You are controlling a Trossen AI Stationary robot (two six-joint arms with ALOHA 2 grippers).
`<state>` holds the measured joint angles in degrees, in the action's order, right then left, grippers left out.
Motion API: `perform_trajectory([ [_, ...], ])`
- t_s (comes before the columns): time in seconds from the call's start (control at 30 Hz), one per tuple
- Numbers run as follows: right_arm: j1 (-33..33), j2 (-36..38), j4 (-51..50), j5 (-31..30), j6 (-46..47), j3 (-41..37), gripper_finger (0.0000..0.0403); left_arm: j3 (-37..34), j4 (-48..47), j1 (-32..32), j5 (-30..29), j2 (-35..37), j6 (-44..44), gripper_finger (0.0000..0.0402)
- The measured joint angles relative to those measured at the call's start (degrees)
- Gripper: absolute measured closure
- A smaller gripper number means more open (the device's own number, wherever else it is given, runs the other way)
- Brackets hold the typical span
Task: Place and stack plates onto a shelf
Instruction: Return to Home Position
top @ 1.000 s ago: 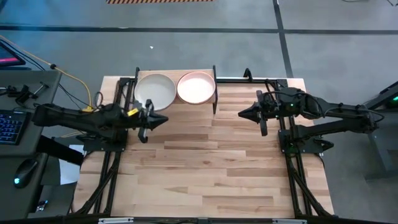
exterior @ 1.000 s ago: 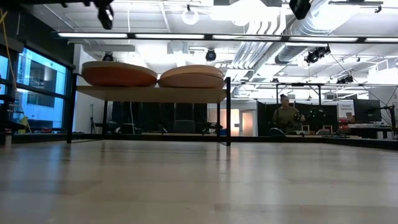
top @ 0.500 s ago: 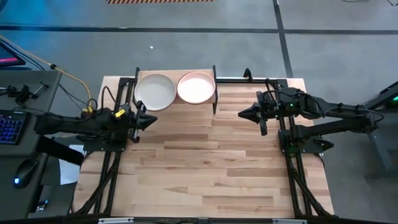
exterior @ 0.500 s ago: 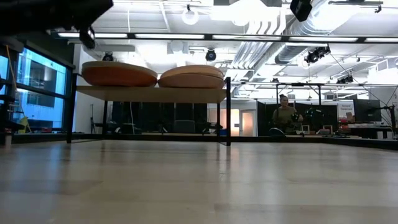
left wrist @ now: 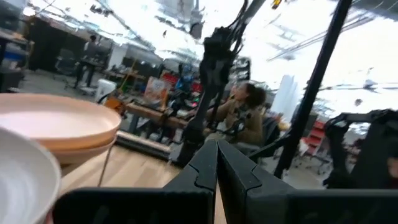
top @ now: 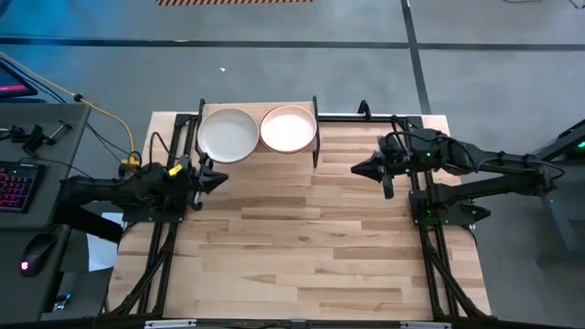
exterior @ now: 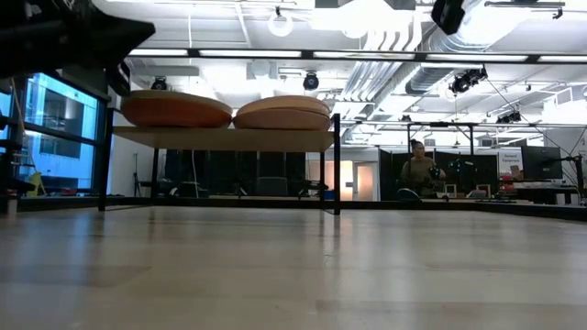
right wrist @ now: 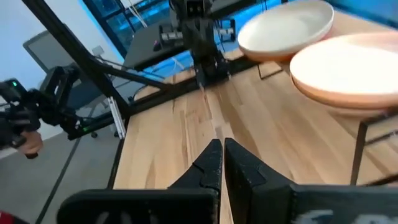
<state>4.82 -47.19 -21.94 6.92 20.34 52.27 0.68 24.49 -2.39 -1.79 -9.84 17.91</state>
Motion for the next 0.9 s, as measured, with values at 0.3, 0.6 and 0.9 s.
perform_trajectory([
  [0.3,0.00,7.31,0.99,0.80,0.36,-8.48,0.0403,0.01,-1.80,0.00,-1.70,0.15,5.07,0.0402],
  [0.6,0.00,21.00,20.41,2.14,2.78,-29.85,0.0403,0.01,-2.45,0.09,-1.76,0.17,11.47,0.0402],
  [0.9,0.00,32.69,24.01,2.13,-2.14,-39.26,0.0403,0.01,-2.45,0.09,-1.84,0.15,11.47,0.0402],
])
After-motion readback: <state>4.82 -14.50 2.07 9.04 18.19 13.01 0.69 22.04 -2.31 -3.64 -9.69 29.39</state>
